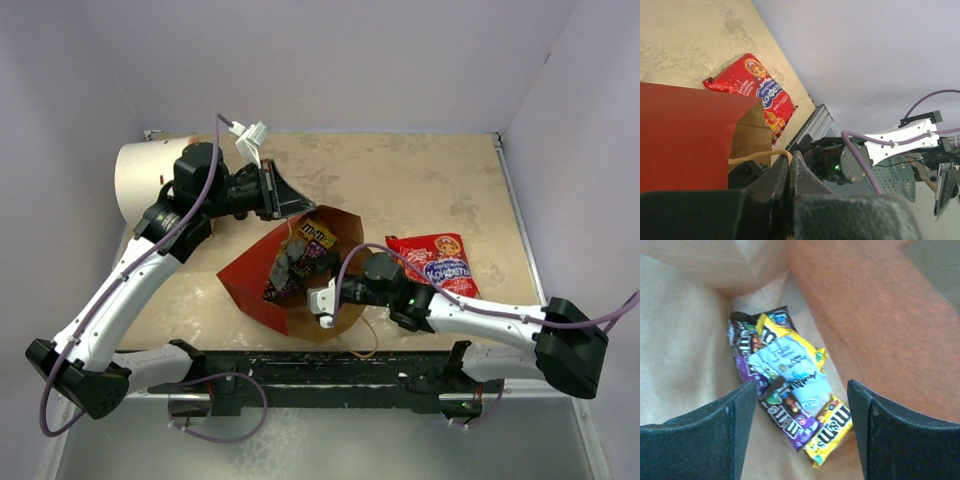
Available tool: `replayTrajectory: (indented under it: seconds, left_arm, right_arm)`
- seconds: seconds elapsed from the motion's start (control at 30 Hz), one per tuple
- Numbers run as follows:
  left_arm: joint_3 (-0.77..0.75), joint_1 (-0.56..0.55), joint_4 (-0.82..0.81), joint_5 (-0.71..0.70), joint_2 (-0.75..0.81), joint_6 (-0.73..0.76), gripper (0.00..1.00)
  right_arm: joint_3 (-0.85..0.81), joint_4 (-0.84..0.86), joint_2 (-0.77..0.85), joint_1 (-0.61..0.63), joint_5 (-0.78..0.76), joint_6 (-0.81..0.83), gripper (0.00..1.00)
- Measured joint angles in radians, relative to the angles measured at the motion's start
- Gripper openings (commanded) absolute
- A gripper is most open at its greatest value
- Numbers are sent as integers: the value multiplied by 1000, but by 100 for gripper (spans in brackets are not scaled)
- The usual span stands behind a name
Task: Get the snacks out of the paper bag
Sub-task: Take out the snack from the paper bag.
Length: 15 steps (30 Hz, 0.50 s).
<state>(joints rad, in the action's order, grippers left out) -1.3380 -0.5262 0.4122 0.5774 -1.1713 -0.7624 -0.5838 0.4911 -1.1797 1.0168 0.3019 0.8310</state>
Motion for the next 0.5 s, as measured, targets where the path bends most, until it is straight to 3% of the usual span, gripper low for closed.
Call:
replayTrajectory:
  seconds: [0.2, 0.5]
  left_arm:
    - [0, 0, 0, 30, -7, 1, 0]
    - [-7, 0, 3, 72, -9, 23, 0]
  right_arm:
    - [-60, -24, -132, 32, -16, 18, 66]
    - [-157, 68, -354, 32, -58, 85, 68]
